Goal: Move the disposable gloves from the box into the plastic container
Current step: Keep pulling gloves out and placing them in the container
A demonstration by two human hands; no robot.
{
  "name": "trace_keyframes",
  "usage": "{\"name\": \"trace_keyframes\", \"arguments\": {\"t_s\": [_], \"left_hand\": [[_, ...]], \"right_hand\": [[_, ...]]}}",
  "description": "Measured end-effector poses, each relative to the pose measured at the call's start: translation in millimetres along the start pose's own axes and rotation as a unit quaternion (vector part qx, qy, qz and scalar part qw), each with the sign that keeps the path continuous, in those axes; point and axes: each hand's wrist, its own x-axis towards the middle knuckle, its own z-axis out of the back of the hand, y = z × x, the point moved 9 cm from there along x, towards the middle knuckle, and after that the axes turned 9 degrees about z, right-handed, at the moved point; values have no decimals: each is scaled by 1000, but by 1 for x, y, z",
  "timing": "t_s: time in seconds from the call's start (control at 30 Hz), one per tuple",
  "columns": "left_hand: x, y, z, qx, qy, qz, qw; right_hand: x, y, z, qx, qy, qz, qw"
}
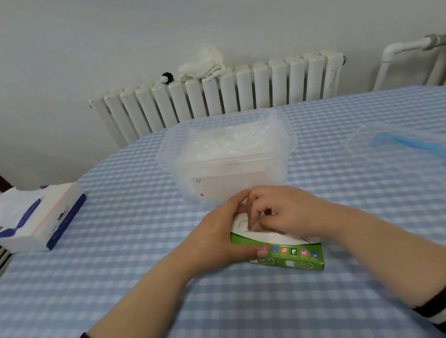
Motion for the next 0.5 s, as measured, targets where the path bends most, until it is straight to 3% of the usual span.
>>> {"name": "trace_keyframes", "arguments": {"t_s": [0.37,0.5], "left_hand": [[2,1,-1,20,1,-9,1000],[1,0,0,22,-3,-13,1000]], "right_hand": [[-6,-2,12,156,-22,-27,987],[-7,-6,5,67,30,-52,996]]}}
